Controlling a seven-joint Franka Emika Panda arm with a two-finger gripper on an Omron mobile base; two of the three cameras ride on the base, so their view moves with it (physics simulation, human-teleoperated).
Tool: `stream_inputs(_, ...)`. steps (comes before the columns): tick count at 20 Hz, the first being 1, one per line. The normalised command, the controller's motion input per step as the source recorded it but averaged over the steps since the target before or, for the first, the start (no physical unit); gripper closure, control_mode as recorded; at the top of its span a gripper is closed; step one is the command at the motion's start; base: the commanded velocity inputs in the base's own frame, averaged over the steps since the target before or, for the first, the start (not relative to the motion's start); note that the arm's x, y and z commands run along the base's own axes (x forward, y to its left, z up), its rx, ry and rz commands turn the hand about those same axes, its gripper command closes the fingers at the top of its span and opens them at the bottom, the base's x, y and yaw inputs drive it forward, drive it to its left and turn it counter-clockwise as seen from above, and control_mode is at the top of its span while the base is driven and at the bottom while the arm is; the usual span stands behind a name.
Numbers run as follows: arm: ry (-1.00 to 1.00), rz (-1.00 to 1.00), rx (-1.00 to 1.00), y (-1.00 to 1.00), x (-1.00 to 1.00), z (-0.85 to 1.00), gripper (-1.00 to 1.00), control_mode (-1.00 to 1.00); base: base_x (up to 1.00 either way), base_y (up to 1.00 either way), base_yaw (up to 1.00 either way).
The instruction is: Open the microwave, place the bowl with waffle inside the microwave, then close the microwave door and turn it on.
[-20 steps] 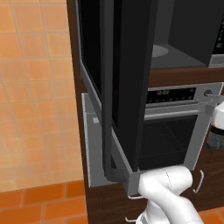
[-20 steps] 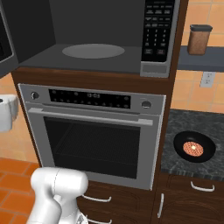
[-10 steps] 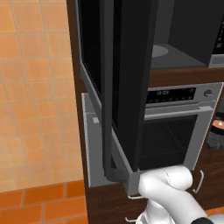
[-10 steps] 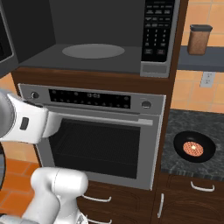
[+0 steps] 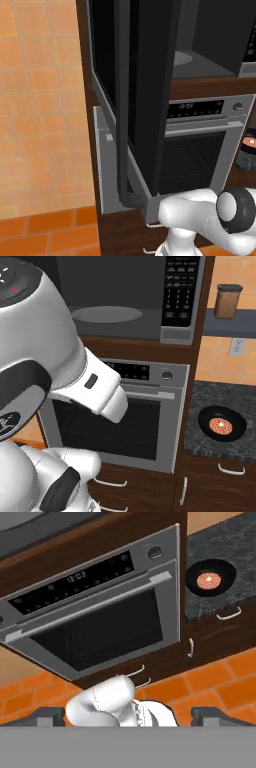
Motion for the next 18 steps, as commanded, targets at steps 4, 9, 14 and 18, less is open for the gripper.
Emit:
stream_inputs(4,0.27,-0.17,-0.03,-1.00,-0.03,-0.74,-1.00,-1.00,0.00,0.00,0.00)
stream_inputs(9,0.03,-0.23,0.00,-1.00,0.18,-1.00,-1.00,-1.00,0.00,0.00,0.00)
stream_inputs(14,-0.12,-0.22,-0.01,-0.44,0.71,-0.98,-1.00,-1.00,0.00,0.00,0.00)
stream_inputs(18,-0.05,-0.23,0.01,0.00,0.99,-0.98,-1.00,-1.00,0.00,0.00,0.00)
